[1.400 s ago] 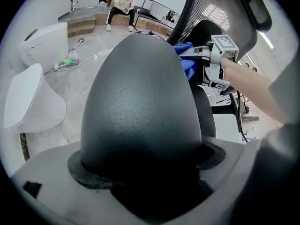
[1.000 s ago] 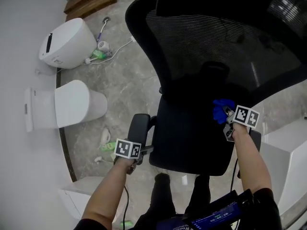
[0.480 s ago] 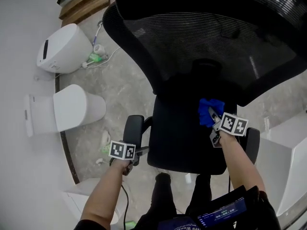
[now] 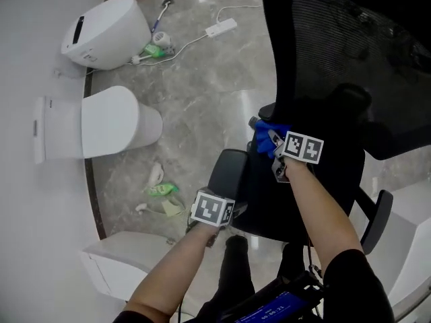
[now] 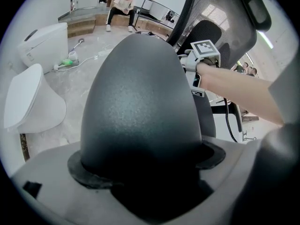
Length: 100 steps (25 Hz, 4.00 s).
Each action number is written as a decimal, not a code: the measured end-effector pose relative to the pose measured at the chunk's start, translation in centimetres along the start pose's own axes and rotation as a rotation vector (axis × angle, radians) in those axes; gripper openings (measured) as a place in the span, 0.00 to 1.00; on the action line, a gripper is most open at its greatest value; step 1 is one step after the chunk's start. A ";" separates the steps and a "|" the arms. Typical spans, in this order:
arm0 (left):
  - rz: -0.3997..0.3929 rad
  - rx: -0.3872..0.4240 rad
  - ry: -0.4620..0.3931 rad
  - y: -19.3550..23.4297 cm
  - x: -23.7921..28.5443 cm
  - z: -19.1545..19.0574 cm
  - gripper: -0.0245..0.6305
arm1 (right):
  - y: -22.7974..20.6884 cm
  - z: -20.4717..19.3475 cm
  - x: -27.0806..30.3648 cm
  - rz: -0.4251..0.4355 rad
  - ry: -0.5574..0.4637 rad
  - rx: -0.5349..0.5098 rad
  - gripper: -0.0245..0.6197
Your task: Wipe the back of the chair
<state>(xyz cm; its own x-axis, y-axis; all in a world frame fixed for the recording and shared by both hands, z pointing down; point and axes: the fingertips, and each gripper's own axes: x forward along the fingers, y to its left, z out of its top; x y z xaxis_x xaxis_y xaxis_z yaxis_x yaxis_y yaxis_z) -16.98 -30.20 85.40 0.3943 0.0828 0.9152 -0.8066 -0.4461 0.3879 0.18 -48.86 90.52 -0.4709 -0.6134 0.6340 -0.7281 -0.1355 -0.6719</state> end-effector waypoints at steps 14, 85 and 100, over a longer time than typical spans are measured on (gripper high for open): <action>-0.004 -0.008 0.015 0.2 -0.7 0.0 0.84 | -13.6 7.0 -17.2 -0.226 -0.233 0.120 0.13; 0.030 0.641 -0.814 -70.7 -27.1 27.3 0.41 | -13.3 17.5 -85.4 -0.059 -0.657 -0.304 0.14; -0.127 0.792 -0.787 -72.4 -28.0 17.4 0.31 | -12.2 11.3 -88.2 -0.165 -0.688 -0.263 0.14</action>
<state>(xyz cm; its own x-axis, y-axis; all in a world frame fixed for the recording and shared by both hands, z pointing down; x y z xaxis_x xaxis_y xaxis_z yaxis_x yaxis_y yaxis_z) 38.02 -15.77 29.76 0.8481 -0.2930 0.4415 -0.3441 -0.9381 0.0384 56.24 -1.85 38.47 0.0090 -0.9605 0.2781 -0.8979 -0.1302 -0.4204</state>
